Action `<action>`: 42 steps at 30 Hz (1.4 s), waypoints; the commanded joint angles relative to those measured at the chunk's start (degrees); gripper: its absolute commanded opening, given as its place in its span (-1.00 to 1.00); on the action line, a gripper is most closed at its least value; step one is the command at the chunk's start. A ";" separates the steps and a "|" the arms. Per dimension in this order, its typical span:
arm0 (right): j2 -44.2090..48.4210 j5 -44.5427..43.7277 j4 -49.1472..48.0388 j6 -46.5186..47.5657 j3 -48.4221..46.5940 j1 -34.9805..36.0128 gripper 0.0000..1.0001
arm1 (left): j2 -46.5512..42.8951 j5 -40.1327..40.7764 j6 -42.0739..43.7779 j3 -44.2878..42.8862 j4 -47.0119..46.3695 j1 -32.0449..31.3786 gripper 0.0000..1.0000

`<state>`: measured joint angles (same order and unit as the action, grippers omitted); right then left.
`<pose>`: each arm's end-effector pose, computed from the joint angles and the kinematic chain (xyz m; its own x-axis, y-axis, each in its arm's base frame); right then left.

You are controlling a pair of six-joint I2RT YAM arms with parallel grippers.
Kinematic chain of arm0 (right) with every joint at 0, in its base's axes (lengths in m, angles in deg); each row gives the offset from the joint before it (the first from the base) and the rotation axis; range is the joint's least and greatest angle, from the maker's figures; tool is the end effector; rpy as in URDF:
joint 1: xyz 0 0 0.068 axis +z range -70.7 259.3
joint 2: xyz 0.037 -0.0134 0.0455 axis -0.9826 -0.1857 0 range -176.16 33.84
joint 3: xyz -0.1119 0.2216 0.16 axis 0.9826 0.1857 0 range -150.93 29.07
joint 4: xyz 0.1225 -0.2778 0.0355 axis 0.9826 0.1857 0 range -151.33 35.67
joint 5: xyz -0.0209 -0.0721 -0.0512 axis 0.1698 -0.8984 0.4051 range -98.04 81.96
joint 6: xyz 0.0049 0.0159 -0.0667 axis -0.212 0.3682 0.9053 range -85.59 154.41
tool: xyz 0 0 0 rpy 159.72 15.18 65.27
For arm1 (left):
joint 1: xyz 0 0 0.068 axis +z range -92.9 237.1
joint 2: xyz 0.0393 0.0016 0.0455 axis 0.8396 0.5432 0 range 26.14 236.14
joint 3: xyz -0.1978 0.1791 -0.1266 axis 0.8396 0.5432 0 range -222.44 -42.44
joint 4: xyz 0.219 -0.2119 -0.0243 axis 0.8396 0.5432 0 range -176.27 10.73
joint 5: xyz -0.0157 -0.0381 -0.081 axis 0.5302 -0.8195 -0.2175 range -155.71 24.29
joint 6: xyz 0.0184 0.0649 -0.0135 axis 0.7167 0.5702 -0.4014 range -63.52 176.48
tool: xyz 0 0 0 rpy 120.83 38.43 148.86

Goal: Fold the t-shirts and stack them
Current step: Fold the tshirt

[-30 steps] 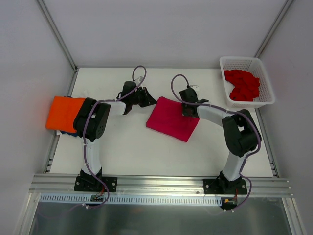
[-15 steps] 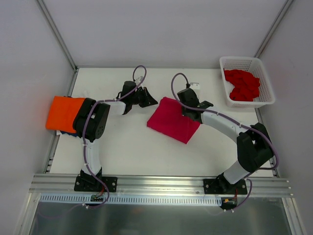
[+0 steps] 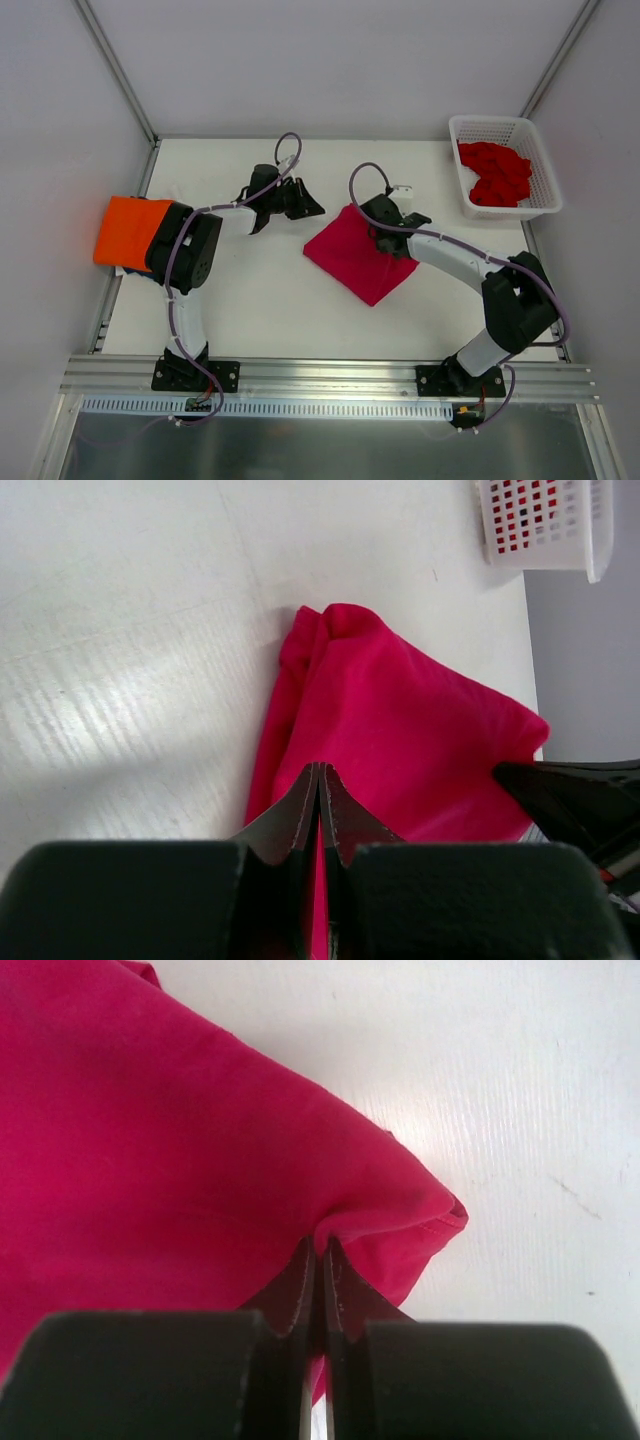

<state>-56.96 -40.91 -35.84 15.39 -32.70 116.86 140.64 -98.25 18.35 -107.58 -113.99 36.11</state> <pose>0.3183 0.2067 0.2133 -0.6958 -0.1898 -0.6927 -0.0377 0.9728 -0.2287 0.4439 -0.2024 0.1480 -0.7454 -0.2715 -0.6088 0.3922 0.5598 -0.7299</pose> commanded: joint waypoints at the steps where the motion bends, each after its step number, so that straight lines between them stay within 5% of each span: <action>1: -1.21 -2.12 5.61 -6.28 1.48 1.02 -0.99 | -5.77 -0.78 3.41 0.02 1.79 -1.50 -1.00; 12: -8.16 -2.29 10.10 -13.93 2.28 5.94 -0.92 | -5.25 11.50 11.23 -4.29 18.22 -2.91 -1.00; 13: -8.07 -2.73 10.19 -14.89 2.62 6.21 -0.78 | -5.60 12.57 11.58 -3.94 19.45 -3.17 -0.99; 14: -7.90 -3.43 9.84 -14.99 2.89 6.47 -0.13 | -5.78 13.28 11.67 -3.07 19.64 -3.26 -0.99; 15: -6.94 -3.70 9.75 -15.16 3.07 6.82 0.26 | -6.12 14.59 11.67 -2.45 19.73 -3.35 -0.99; 18: -4.83 -5.71 10.27 -15.69 3.33 8.05 0.99 | -8.06 16.18 11.24 0.01 19.64 -3.70 -0.92; 23: 3.25 -11.51 12.91 -16.48 3.77 10.86 0.99 | -14.47 22.33 11.67 3.52 19.99 -5.11 -0.49; 24: 4.74 -13.00 13.78 -16.57 3.94 11.82 0.99 | -15.52 23.03 11.94 3.71 20.08 -6.07 -0.22; 27: 10.46 -14.68 14.84 -16.57 4.12 13.76 0.99 | -20.00 27.07 12.82 3.45 22.09 -8.52 0.09; 31: 15.91 -15.92 15.37 -16.40 4.91 16.93 0.83 | -27.20 34.89 13.61 3.70 24.65 -12.21 0.05; 33: 17.59 -15.57 14.94 -16.31 5.35 17.98 0.21 | -30.10 36.05 13.17 4.41 25.09 -13.10 -0.11; 34: 17.77 -14.96 14.32 -15.70 6.05 18.07 -0.21 | -30.56 35.61 12.73 4.76 25.26 -13.28 -0.57; 35: 17.59 -14.08 13.19 -15.60 6.40 17.99 -0.93 | -30.91 35.09 12.38 5.20 25.61 -13.37 -0.84; 36: 17.16 -13.72 12.74 -15.52 6.67 18.07 -0.99 | -31.00 34.91 12.12 5.29 25.96 -13.37 -1.00; 42: 10.31 -10.30 7.12 -12.44 5.09 17.99 -0.99 | -27.59 34.82 11.06 7.66 26.41 -13.55 -1.00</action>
<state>-43.70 -52.77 -25.43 1.22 -26.28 134.69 110.83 -64.70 30.20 -101.62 -89.64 22.69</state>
